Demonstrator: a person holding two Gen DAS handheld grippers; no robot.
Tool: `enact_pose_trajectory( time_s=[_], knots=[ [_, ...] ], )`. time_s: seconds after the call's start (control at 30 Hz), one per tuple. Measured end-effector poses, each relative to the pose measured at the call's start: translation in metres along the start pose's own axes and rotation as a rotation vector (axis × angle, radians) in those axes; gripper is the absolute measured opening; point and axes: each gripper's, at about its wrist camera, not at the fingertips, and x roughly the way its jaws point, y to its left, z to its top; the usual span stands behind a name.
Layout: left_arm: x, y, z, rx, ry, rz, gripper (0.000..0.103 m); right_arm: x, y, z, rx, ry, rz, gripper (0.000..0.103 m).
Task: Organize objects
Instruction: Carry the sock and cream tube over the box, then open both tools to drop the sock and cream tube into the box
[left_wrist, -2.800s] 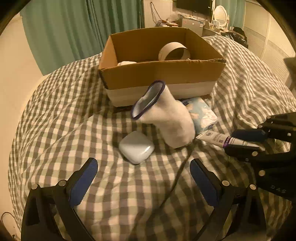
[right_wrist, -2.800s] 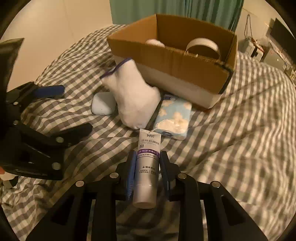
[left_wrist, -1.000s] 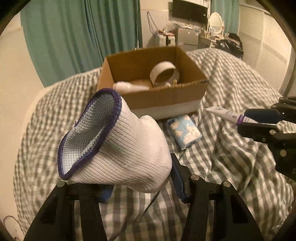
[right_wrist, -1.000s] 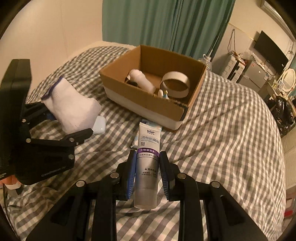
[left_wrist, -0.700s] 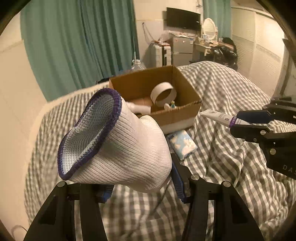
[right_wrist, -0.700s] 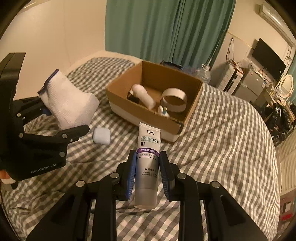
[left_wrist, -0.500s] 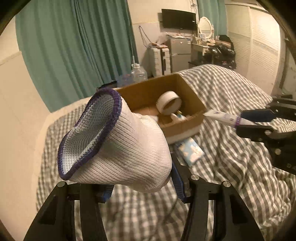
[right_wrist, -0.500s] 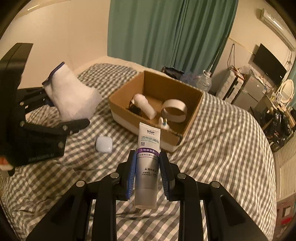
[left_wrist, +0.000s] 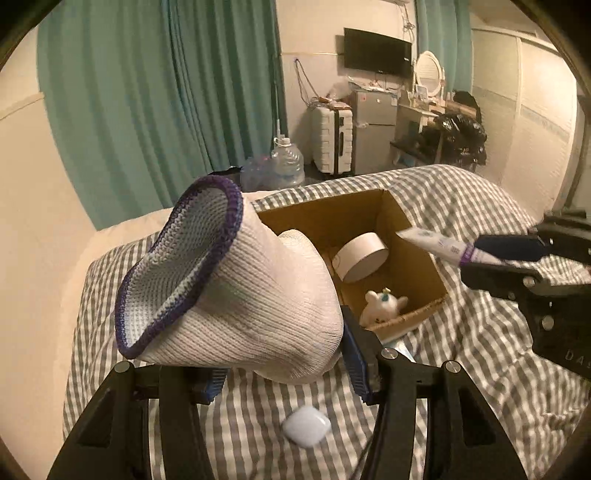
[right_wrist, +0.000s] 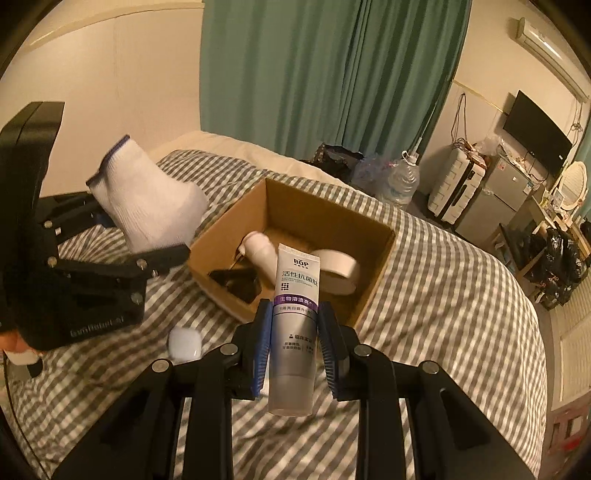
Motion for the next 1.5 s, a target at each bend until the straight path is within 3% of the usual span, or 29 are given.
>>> enact_pose_trajectory(
  time_s=[0.1, 0.37, 0.57, 0.77, 0.93, 1.0, 1.07, 1.1, 1.17, 1.27, 1.5],
  knots=[
    [0.017, 0.005, 0.008, 0.014, 0.002, 0.019, 0.054, 0.016, -0.007, 0.014, 0.013, -0.009, 0.009, 0.025],
    [0.066, 0.014, 0.019, 0.004, 0.033, -0.02, 0.054, 0.078, -0.028, 0.039, 0.083, -0.029, 0.077, 0.025],
    [0.099, 0.012, 0.027, -0.021, 0.048, -0.047, 0.054, 0.127, -0.039, 0.04, 0.131, 0.0, 0.11, 0.025],
    [0.12, 0.005, 0.026, 0.016, 0.063, -0.031, 0.055, 0.147, -0.046, 0.029, 0.125, 0.007, 0.11, 0.025],
    [0.12, 0.001, 0.025, 0.003, 0.077, -0.025, 0.056, 0.138, -0.047, 0.027, 0.121, -0.005, 0.086, 0.025],
    [0.114, -0.003, 0.026, 0.011, 0.071, -0.019, 0.059, 0.128, -0.047, 0.028, 0.129, -0.019, 0.094, 0.034],
    [0.104, -0.006, 0.027, 0.021, 0.065, -0.006, 0.067, 0.116, -0.051, 0.031, 0.144, -0.044, 0.094, 0.049],
    [0.099, -0.007, 0.027, 0.023, 0.058, -0.001, 0.07, 0.11, -0.052, 0.031, 0.15, -0.054, 0.094, 0.05],
    [0.084, -0.007, 0.03, 0.022, 0.038, 0.017, 0.086, 0.093, -0.054, 0.034, 0.15, -0.078, 0.075, 0.051],
    [0.056, -0.008, 0.034, 0.019, -0.003, 0.034, 0.094, 0.062, -0.06, 0.039, 0.155, -0.113, 0.051, 0.063],
    [-0.013, -0.003, 0.04, 0.012, -0.074, 0.035, 0.1, -0.015, -0.047, 0.044, 0.1, -0.159, -0.018, 0.071]
  ],
)
